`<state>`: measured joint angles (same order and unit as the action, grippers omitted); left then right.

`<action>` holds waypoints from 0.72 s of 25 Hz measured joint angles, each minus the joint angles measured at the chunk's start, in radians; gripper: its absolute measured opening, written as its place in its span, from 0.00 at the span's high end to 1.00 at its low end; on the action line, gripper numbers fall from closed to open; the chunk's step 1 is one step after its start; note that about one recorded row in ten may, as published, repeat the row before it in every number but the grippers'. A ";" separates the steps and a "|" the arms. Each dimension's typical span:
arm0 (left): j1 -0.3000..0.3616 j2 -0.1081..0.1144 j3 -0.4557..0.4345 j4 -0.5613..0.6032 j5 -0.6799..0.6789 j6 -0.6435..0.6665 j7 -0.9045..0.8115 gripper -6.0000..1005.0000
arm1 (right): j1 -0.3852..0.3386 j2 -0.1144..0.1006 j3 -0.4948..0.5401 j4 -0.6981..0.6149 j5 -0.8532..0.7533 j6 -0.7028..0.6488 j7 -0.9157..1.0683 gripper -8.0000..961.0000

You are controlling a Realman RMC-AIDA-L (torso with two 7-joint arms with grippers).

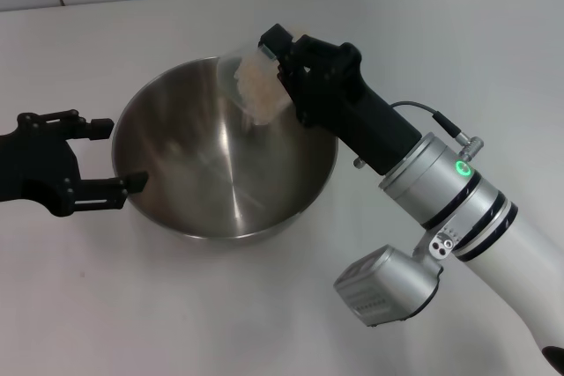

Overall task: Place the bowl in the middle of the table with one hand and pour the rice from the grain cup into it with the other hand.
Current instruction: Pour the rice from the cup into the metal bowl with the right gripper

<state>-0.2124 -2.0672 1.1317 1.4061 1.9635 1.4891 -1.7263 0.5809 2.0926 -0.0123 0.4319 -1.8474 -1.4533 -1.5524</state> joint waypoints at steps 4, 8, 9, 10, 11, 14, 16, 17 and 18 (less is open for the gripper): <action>-0.001 0.000 0.009 -0.001 0.001 -0.002 -0.007 0.19 | 0.007 0.000 0.000 0.003 -0.008 0.016 -0.123 0.93; -0.005 0.001 0.010 0.000 0.006 -0.001 -0.010 0.19 | 0.014 0.000 0.002 0.033 -0.009 0.069 -0.386 0.92; -0.005 0.001 0.010 0.000 0.006 -0.001 -0.010 0.19 | 0.014 0.000 0.002 0.033 -0.009 0.069 -0.386 0.92; -0.007 0.001 0.011 0.000 0.008 -0.001 -0.010 0.19 | 0.014 0.000 0.002 0.041 -0.009 0.075 -0.433 0.92; -0.010 0.001 0.011 0.000 0.009 0.001 -0.011 0.19 | 0.015 0.000 0.002 0.055 -0.009 0.086 -0.532 0.92; -0.013 0.001 0.012 -0.003 0.010 0.003 -0.011 0.19 | 0.016 0.000 0.005 0.068 -0.009 0.101 -0.633 0.91; -0.015 0.000 0.014 -0.005 0.010 0.003 -0.011 0.19 | 0.016 0.000 0.009 0.076 -0.009 0.119 -0.729 0.91; -0.015 0.000 0.017 -0.005 0.010 0.003 -0.011 0.19 | 0.017 0.000 0.009 0.077 -0.009 0.129 -0.785 0.91; -0.015 0.000 0.022 -0.004 0.011 0.003 -0.012 0.19 | 0.022 0.000 0.010 0.077 -0.009 0.146 -0.881 0.91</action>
<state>-0.2278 -2.0667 1.1533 1.4024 1.9740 1.4919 -1.7378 0.6024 2.0922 -0.0021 0.5091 -1.8561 -1.3077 -2.4338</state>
